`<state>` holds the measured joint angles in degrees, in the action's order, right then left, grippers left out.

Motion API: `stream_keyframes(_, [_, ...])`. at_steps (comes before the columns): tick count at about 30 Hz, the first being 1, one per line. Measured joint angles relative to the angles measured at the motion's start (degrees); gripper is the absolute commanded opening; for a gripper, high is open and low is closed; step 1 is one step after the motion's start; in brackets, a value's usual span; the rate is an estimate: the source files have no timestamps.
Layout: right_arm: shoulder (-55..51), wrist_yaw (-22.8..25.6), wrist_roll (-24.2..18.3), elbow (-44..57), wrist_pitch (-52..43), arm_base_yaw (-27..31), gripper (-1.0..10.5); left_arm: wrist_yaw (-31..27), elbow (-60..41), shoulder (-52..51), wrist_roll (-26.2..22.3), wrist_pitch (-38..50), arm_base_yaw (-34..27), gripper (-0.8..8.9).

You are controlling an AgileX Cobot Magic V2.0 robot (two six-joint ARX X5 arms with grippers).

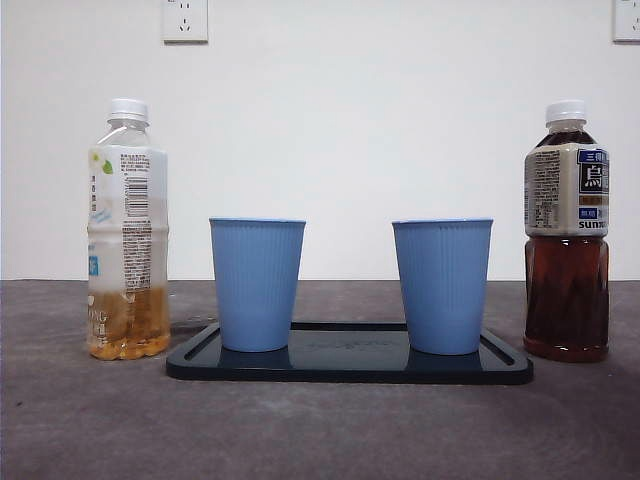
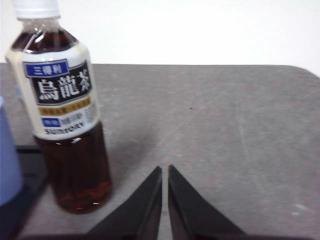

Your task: Pour the drink into the cup

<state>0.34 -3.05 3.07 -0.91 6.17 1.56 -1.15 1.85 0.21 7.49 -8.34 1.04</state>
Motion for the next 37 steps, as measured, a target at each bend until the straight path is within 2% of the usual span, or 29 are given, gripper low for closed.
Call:
stream_keyframes(6, [0.0, -9.4, 8.8, 0.0, -0.3, 0.0, 0.1, 2.8, 0.1, 0.0, 5.8, -0.1, 0.5, 0.15])
stream_keyframes(10, [0.0, -9.9, 15.5, -2.1, 0.2, -0.5, 0.1, 3.0, 3.5, 0.2, 8.9, -0.9, 1.9, 0.16])
stream_keyframes(17, [0.6, -10.4, 20.8, -15.8, 4.3, -1.5, 0.1, 3.0, 16.0, 1.7, 14.0, -5.0, 3.4, 0.16])
stream_keyframes(20, [2.6, -11.3, 21.4, -22.6, 9.4, -1.5, 0.1, 3.0, 22.4, 4.1, 14.8, -8.6, 3.4, 0.15])
stream_keyframes(23, [5.7, -14.0, 21.4, -30.2, 15.1, -1.5, 0.1, 3.2, 29.5, 7.2, 15.0, -11.2, 3.4, 0.15])
stream_keyframes(27, [10.6, -18.7, 20.7, -39.3, 21.2, -1.5, 0.1, 6.2, 39.2, 12.8, 14.7, -14.2, 3.4, 0.15])
stream_keyframes(31, [16.1, -23.1, 18.2, -46.7, 27.4, -1.6, 0.1, 11.0, 47.3, 19.4, 14.5, -18.7, 4.0, 0.15])
stream_keyframes(33, [18.6, -23.8, 16.9, -49.7, 29.6, -2.5, 0.1, 14.2, 50.6, 22.3, 14.4, -21.5, 4.8, 0.15])
stream_keyframes(37, [21.9, -23.8, 14.9, -54.1, 31.2, -8.3, 0.1, 20.2, 56.1, 27.9, 13.2, -28.9, 6.6, 0.15])
